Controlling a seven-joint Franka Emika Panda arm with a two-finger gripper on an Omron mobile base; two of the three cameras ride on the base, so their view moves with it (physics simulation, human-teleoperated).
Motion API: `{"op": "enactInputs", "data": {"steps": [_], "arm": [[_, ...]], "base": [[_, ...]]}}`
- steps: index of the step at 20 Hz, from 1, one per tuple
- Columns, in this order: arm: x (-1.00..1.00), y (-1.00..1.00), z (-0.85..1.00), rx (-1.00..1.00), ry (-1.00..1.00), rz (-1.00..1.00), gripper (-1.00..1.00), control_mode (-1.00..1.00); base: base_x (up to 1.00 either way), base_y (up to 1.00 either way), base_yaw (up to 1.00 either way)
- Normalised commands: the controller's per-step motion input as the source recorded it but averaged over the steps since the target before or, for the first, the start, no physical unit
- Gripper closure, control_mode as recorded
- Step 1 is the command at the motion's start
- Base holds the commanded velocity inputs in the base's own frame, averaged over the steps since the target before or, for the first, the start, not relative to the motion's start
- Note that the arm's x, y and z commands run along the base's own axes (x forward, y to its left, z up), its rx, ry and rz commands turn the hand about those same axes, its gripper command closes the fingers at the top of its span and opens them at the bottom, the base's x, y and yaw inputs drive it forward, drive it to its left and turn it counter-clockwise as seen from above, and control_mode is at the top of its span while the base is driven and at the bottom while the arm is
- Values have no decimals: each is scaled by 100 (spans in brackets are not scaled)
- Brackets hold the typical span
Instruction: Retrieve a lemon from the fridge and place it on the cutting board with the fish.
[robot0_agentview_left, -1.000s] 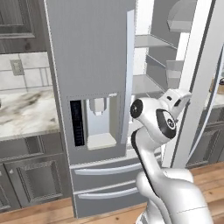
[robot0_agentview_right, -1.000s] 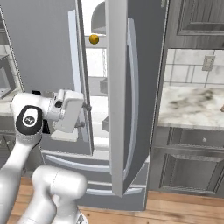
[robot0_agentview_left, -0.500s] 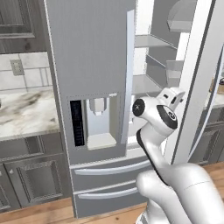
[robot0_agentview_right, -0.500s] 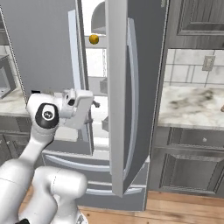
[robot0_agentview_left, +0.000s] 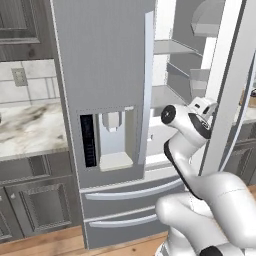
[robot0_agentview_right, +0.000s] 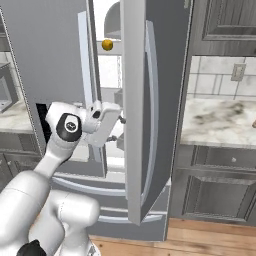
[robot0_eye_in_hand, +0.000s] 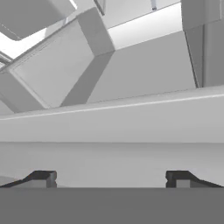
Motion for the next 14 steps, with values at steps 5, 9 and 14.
{"op": "enactInputs", "data": {"steps": [5, 9, 14], "arm": [[-3, -72, 0, 2, 5, 0, -100, -100], [-1, -100, 0, 0, 7, 0, -100, -100], [-19, -100, 0, 4, 7, -4, -100, -100]], "base": [[0, 0, 0], [0, 0, 0], [0, 0, 0]]}}
